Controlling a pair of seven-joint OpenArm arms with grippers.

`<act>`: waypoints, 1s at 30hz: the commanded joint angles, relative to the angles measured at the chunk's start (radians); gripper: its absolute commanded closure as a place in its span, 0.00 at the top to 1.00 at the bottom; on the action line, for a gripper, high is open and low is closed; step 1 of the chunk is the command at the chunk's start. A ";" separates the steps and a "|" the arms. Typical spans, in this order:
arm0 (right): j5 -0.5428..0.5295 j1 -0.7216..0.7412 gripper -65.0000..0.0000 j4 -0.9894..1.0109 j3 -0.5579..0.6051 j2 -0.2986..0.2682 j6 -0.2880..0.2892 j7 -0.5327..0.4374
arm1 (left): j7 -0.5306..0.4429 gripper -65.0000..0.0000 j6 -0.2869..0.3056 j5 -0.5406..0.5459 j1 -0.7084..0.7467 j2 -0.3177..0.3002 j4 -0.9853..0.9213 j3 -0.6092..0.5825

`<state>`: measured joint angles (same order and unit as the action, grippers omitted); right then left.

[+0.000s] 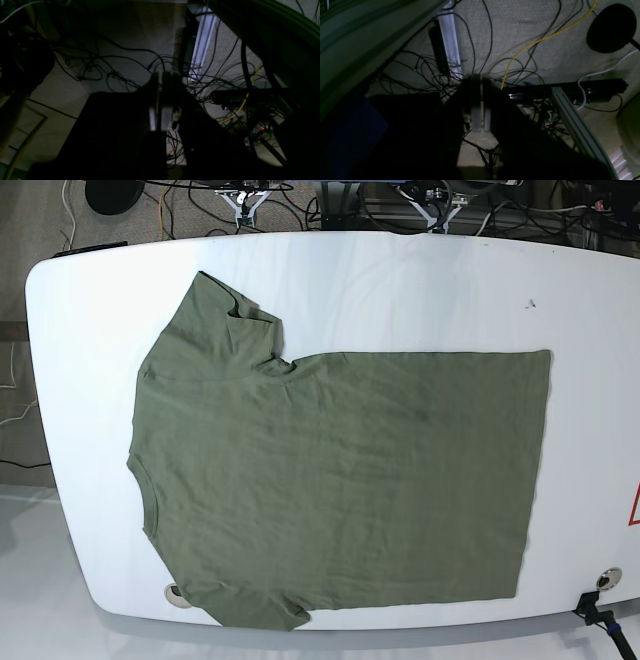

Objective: Fold the T-shirt properly

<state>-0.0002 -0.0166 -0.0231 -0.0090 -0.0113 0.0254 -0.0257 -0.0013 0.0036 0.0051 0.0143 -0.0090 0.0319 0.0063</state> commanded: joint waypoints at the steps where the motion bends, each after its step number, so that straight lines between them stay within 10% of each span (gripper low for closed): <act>1: 0.002 -0.005 0.00 0.003 0.000 -0.003 0.001 -0.001 | -0.006 0.00 0.000 0.002 0.004 -0.004 0.003 -0.001; 30: -0.004 -0.009 0.00 -0.008 0.003 -0.002 0.006 -0.009 | -0.014 0.01 -0.002 0.006 0.005 -0.002 0.013 -0.003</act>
<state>-0.0017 -0.0204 -0.0319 -0.0113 -0.0113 0.0265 -0.0296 -0.0158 0.0002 0.0097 0.0189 -0.0090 0.0433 0.0051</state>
